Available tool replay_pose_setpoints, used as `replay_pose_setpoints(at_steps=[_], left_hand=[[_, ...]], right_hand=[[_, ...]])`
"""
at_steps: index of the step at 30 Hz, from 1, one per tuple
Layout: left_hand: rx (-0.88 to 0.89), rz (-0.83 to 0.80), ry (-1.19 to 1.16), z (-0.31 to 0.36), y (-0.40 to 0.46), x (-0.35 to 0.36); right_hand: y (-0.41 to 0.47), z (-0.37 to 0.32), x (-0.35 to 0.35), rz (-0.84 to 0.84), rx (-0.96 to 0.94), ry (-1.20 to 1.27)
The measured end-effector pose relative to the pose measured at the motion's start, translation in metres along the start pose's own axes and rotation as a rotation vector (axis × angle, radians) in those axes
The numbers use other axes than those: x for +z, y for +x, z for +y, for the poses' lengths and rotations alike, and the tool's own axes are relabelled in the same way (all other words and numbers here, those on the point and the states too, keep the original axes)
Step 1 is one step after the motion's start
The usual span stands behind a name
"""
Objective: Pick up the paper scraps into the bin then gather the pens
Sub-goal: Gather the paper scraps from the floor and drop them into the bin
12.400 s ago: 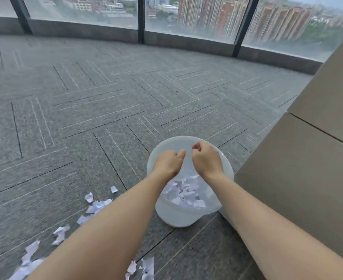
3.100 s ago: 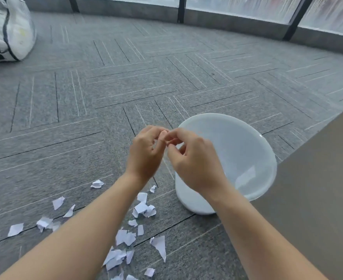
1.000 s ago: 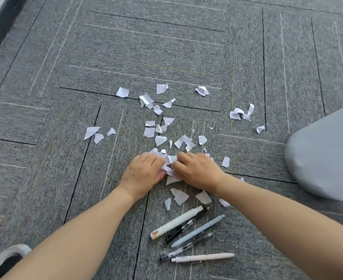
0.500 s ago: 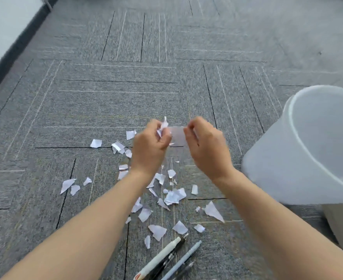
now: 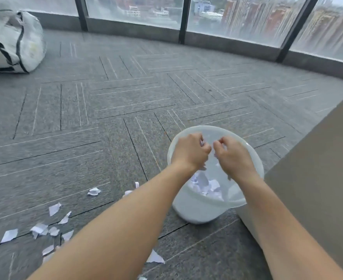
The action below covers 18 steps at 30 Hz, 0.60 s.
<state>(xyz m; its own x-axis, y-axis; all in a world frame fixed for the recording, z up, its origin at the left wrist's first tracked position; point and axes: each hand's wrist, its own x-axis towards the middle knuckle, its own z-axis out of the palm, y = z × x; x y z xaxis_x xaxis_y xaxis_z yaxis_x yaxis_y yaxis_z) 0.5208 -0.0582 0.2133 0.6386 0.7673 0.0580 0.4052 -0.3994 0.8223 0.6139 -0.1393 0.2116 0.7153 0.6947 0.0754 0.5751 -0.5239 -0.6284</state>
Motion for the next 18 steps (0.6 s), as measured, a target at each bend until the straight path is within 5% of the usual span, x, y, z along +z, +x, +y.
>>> replay_pose_setpoints(at_steps=[7, 12, 18], left_hand=[[-0.017, -0.074, 0.145, -0.013, 0.007, 0.014], [0.074, 0.154, -0.105, -0.034, -0.003, -0.015], [0.099, 0.37, 0.048, -0.129, -0.061, -0.083]], right_hand=[[-0.004, 0.01, -0.005, -0.1, 0.098, 0.188], [-0.019, -0.032, 0.004, -0.003, 0.001, 0.396], [-0.076, -0.106, 0.07, -0.085, -0.344, 0.456]])
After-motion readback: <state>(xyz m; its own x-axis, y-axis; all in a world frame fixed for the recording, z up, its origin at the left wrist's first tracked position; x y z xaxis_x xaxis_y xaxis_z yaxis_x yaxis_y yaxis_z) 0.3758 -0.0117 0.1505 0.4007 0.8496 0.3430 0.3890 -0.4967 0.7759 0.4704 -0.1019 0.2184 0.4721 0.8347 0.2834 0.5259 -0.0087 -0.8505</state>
